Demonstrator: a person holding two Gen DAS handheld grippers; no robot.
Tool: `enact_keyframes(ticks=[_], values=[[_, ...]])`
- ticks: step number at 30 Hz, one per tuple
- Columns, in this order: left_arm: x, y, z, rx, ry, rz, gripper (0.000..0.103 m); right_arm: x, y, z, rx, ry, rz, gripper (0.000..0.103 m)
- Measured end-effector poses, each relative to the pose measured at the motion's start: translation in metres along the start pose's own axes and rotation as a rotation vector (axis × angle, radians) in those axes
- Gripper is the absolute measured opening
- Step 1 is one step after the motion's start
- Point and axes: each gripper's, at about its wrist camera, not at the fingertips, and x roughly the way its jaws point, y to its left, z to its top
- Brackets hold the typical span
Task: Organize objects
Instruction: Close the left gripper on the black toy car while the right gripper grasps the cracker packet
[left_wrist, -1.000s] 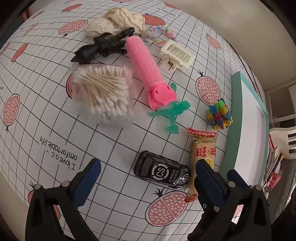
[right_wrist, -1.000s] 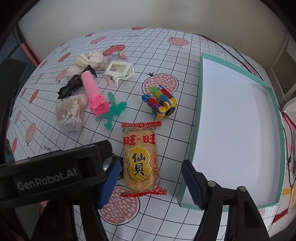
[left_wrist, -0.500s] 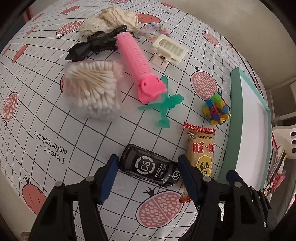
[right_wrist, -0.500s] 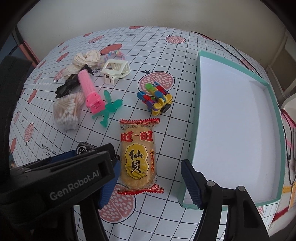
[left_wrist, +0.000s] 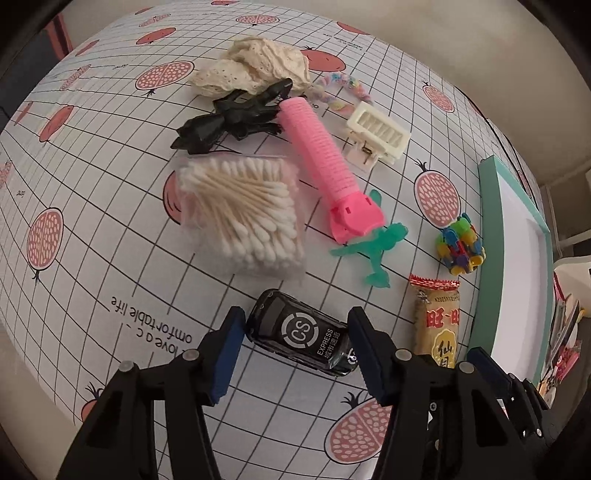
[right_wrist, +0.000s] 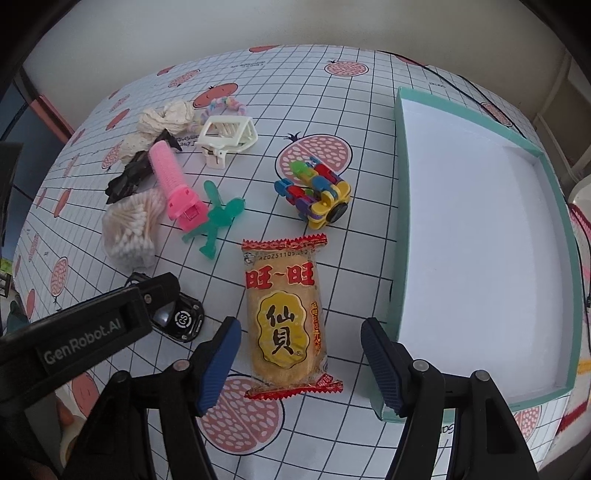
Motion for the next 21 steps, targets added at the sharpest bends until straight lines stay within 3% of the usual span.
enact_keyframes(ticks=[7,21], values=[[0.002,0.018,0.006,0.003,-0.002,0.002,0.06,0.013,0.006,0.006,0.03,0.028,0.007,0.07],[0.023,-0.002,0.008,0.066,0.006,0.043,0.062,0.024,0.016,0.008,-0.01,0.035,-0.055,0.068]])
